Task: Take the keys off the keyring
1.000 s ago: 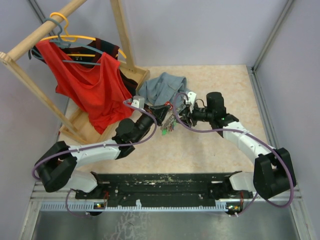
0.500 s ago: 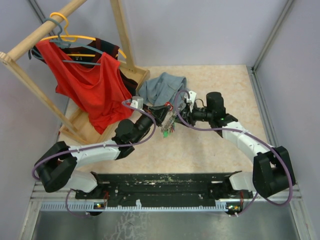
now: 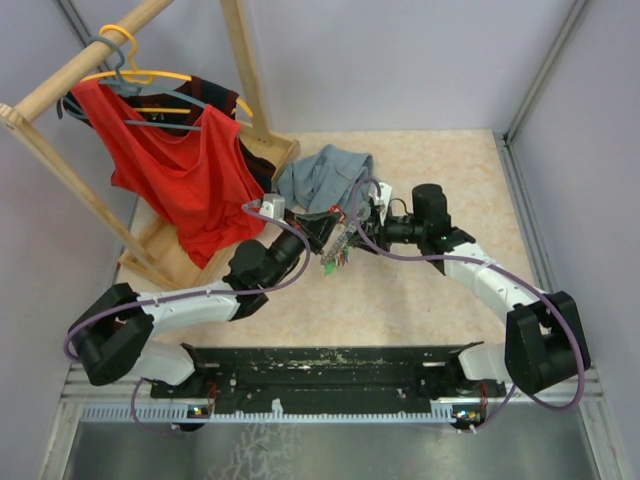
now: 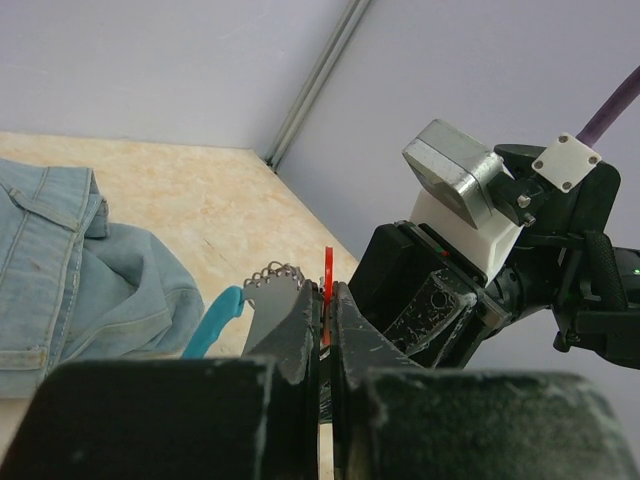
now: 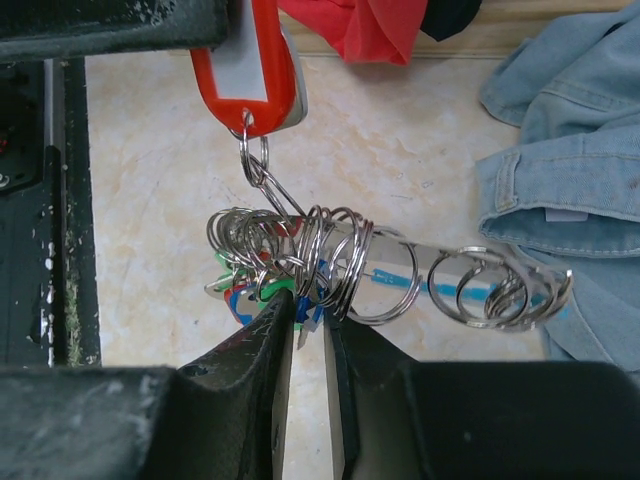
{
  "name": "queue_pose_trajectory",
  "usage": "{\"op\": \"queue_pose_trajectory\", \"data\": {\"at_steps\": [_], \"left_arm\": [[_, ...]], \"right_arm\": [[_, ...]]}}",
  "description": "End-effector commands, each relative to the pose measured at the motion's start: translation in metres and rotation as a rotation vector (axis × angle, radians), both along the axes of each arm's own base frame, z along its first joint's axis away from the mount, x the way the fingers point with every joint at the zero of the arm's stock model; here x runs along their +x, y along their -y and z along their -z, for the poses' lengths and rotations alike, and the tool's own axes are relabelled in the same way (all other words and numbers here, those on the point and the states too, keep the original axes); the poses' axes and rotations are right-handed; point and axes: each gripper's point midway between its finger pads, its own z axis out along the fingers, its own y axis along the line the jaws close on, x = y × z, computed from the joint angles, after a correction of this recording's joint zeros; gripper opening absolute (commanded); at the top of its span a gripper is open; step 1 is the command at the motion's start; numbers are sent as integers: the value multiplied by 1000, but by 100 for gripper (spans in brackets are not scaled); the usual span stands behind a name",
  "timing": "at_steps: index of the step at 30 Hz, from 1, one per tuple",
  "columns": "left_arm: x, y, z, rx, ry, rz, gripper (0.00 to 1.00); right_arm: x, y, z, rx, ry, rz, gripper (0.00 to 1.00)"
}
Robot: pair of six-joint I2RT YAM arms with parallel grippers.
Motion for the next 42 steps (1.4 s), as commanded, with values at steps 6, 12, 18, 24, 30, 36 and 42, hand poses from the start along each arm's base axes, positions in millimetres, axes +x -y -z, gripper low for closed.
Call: {"op": "queue_pose_trajectory", "data": {"at_steps": [6, 12, 18, 24, 30, 36, 42], "left_arm": [[-12, -6, -37, -113, 68, 26, 0], [-12, -9, -35, -108, 68, 16, 0], [-11, -12, -33, -98, 74, 1, 0], [-9, -13, -26, -80, 75, -12, 0], [-3, -14, -9, -46, 58, -45, 0], [-1, -15, 3, -26, 57, -58, 0], [1, -14, 14, -8, 52, -63, 0]], "right_arm": [[-1, -7, -20, 34, 42, -42, 6], [3, -4, -21, 13, 35, -15, 0], [6, 0, -22, -28, 37, 5, 0], [6, 3, -23, -50, 41, 8, 0], [10, 7, -23, -80, 53, 34, 0], [12, 10, -23, -99, 59, 51, 0], [11, 10, -24, -99, 54, 43, 0]]}}
